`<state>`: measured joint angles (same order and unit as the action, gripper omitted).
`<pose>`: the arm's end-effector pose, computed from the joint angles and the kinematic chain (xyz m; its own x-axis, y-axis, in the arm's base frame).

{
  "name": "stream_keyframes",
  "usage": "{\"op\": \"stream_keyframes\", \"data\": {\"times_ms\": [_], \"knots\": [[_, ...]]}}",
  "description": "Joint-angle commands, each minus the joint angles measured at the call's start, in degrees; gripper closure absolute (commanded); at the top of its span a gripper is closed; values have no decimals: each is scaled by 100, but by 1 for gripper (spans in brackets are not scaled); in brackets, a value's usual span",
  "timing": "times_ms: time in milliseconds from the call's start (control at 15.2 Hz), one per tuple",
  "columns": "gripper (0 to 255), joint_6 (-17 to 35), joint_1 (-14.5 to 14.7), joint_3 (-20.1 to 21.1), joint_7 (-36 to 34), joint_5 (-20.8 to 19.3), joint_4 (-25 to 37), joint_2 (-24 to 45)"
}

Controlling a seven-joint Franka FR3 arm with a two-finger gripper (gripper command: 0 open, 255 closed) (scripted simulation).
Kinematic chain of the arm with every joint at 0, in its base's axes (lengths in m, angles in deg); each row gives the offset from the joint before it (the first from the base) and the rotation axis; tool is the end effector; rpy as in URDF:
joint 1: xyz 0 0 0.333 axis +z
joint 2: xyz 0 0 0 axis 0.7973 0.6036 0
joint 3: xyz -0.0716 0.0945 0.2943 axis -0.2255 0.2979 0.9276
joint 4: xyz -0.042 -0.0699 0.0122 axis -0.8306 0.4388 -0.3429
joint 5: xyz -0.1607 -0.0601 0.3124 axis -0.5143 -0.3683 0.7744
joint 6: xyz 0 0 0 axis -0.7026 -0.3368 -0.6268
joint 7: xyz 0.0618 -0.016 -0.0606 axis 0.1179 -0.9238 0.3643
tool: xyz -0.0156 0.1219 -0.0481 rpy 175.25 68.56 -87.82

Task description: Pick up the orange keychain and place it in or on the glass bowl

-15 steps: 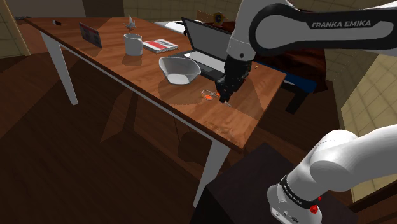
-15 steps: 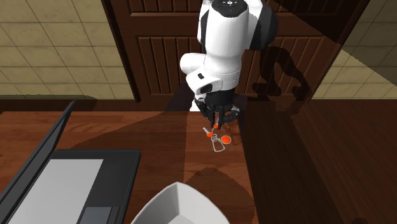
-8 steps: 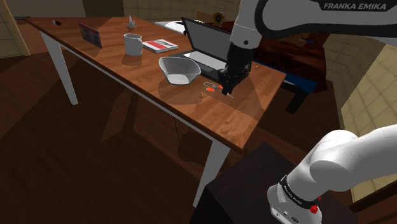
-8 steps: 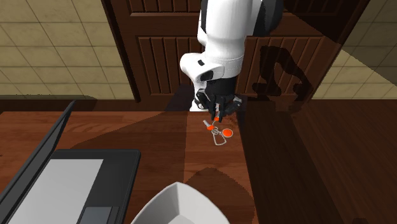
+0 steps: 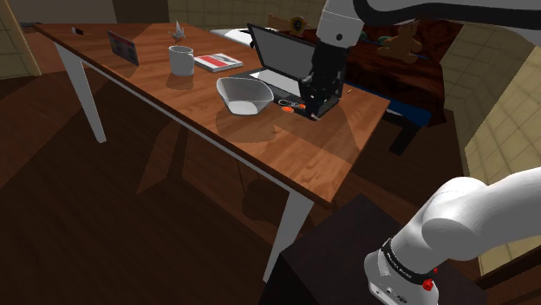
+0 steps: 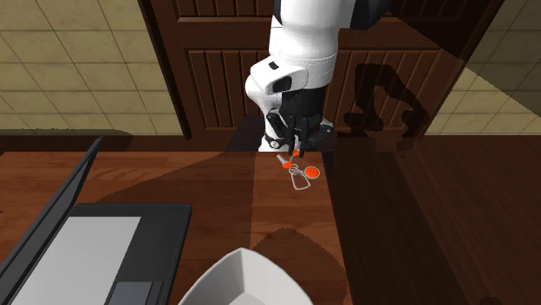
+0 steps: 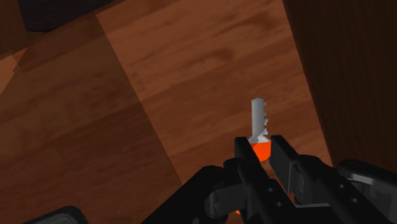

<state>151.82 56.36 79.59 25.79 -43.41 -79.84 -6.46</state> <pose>0.3449 0.1315 0.5668 0.9975 -0.0695 0.0077 -0.0695 -0.9976 0.0009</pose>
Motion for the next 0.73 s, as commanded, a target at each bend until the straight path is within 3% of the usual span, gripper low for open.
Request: {"op": "stream_keyframes", "data": {"times_ms": [0, 660], "knots": [[255, 20, -56, -7, 25, -69, 298, 328], [255, -46, -263, 29, 26, -568, 2619, 2631]]}}
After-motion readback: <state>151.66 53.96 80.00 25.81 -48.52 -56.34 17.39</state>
